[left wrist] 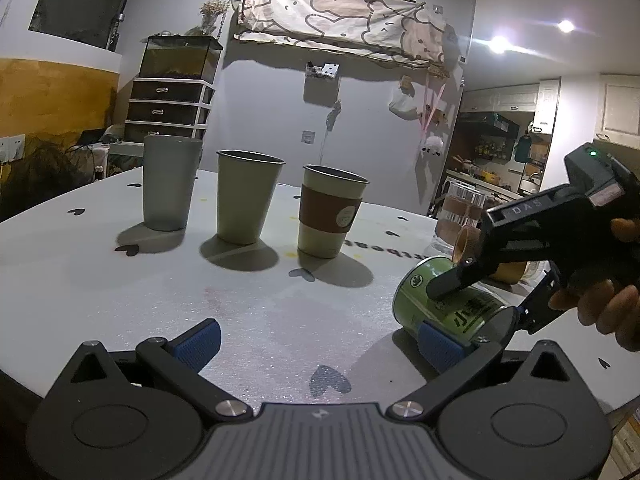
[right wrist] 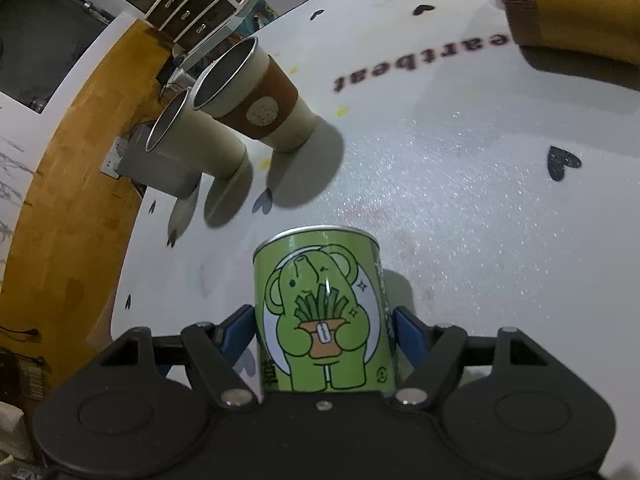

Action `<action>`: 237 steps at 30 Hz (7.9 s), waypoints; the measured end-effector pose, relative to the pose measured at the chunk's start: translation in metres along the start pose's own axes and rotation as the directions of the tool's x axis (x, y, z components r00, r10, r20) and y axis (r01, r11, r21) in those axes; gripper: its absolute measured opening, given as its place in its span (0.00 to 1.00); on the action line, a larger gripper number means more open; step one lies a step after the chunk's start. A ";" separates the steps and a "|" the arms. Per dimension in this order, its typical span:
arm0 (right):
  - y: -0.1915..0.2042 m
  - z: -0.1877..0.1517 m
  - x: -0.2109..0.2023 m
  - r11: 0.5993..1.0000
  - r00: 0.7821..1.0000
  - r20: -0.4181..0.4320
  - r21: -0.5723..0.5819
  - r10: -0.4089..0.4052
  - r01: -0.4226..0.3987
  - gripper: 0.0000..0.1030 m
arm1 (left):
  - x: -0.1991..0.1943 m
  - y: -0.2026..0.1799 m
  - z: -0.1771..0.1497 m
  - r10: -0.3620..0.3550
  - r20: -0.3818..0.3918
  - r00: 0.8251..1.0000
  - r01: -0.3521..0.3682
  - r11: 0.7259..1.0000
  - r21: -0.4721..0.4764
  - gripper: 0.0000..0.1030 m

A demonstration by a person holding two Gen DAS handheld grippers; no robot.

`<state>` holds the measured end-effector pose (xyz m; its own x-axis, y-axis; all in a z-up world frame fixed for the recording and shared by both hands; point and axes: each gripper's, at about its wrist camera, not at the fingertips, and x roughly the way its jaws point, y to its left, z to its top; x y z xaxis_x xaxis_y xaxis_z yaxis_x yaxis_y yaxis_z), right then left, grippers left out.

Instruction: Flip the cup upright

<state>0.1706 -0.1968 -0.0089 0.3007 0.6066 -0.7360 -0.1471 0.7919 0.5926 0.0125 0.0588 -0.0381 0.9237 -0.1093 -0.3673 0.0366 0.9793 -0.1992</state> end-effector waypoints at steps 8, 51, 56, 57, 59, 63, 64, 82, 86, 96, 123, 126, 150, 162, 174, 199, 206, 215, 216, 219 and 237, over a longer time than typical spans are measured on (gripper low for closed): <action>0.005 -0.028 -0.014 0.998 1.000 -0.004 -0.061 -0.029 0.029 0.78 | 0.004 0.004 0.000 -0.027 -0.023 0.999 0.026 0.999 -0.041 1.00; -0.021 -0.126 -0.056 0.966 0.923 0.349 -0.246 0.163 -0.077 0.68 | 0.098 -0.030 0.032 -0.503 -0.283 0.817 0.319 0.802 -0.506 0.72; -0.001 -0.141 -0.055 0.911 0.910 0.401 -0.406 0.104 0.075 0.68 | 0.069 -0.046 0.042 -0.467 -0.215 0.858 0.399 0.869 -0.293 0.72; 0.004 -0.146 -0.054 0.892 0.905 0.418 -0.436 0.085 0.117 0.68 | 0.062 -0.050 0.042 -0.455 -0.201 0.867 0.407 0.881 -0.239 0.71; 0.013 -0.154 -0.051 0.855 0.889 0.456 -0.479 0.047 0.200 0.68 | 0.050 -0.064 0.041 -0.389 -0.167 0.906 0.379 0.921 -0.089 0.71; 0.020 -0.165 -0.048 0.801 0.846 0.533 -0.505 -0.003 0.321 0.73 | 0.050 -0.075 0.041 -0.304 -0.148 0.941 0.313 0.949 0.040 0.71; 0.020 -0.166 -0.049 0.796 0.840 0.542 -0.503 -0.012 0.336 0.85 | 0.053 -0.076 0.043 -0.296 -0.146 0.944 0.306 0.951 0.050 0.71; -0.015 -0.170 -0.073 0.861 0.724 0.677 -0.284 -0.132 0.423 0.95 | 0.196 -0.122 0.091 -0.030 -0.042 0.999 0.036 0.987 0.157 0.71; -0.020 -0.171 -0.077 0.861 0.715 0.685 -0.271 -0.141 0.429 0.95 | 0.212 -0.132 0.086 0.027 -0.005 1.000 -0.025 0.975 0.220 0.71; -0.023 -0.173 -0.077 0.860 0.711 0.691 -0.278 -0.131 0.428 0.95 | 0.231 -0.139 0.082 0.094 0.065 0.993 -0.107 0.963 0.249 0.72; -0.003 -0.163 -0.093 0.862 0.615 0.782 -0.237 -0.104 0.448 0.97 | 0.055 -0.071 0.059 -0.025 0.052 0.998 0.013 0.976 0.217 1.00; -0.001 -0.163 -0.091 0.855 0.613 0.783 -0.244 -0.105 0.458 0.98 | 0.038 -0.063 0.053 -0.012 0.057 0.998 -0.001 0.976 0.219 1.00; 0.002 -0.170 -0.085 0.807 0.556 0.818 -0.225 -0.147 0.545 1.00 | -0.012 -0.051 0.026 0.019 0.087 0.996 -0.036 0.980 0.194 1.00; 0.001 -0.169 -0.085 0.808 0.552 0.818 -0.212 -0.161 0.550 1.00 | -0.013 -0.050 0.024 0.042 0.087 0.995 -0.057 0.982 0.181 1.00; 0.002 -0.169 -0.085 0.802 0.556 0.817 -0.223 -0.156 0.553 1.00 | -0.013 -0.048 0.025 0.053 0.084 0.995 -0.067 0.983 0.173 1.00; 0.003 -0.170 -0.085 0.802 0.556 0.817 -0.225 -0.155 0.554 1.00 | -0.013 -0.048 0.025 0.053 0.084 0.995 -0.067 0.983 0.174 1.00; 0.003 -0.170 -0.085 0.802 0.555 0.817 -0.225 -0.155 0.554 1.00 | -0.013 -0.048 0.025 0.050 0.083 0.995 -0.064 0.982 0.175 1.00; 0.004 -0.170 -0.085 0.802 0.555 0.817 -0.225 -0.154 0.554 1.00 | -0.012 -0.049 0.025 0.050 0.082 0.995 -0.064 0.982 0.176 1.00; 0.004 -0.170 -0.085 0.801 0.555 0.818 -0.225 -0.154 0.554 1.00 | -0.012 -0.049 0.025 0.050 0.082 0.995 -0.063 0.982 0.176 1.00; 0.005 -0.169 -0.085 0.801 0.555 0.818 -0.227 -0.153 0.554 1.00 | -0.012 -0.049 0.025 0.050 0.082 0.995 -0.064 0.982 0.176 1.00; 0.005 -0.170 -0.085 0.801 0.555 0.818 -0.225 -0.154 0.554 1.00 | -0.012 -0.050 0.024 0.050 0.080 0.996 -0.063 0.983 0.172 1.00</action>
<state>-0.0155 -0.2326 0.0009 0.9599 0.1577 -0.2318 -0.1637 0.9865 -0.0068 0.0086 0.0151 -0.0017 0.9520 -0.0462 -0.3027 0.0434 0.9989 -0.0159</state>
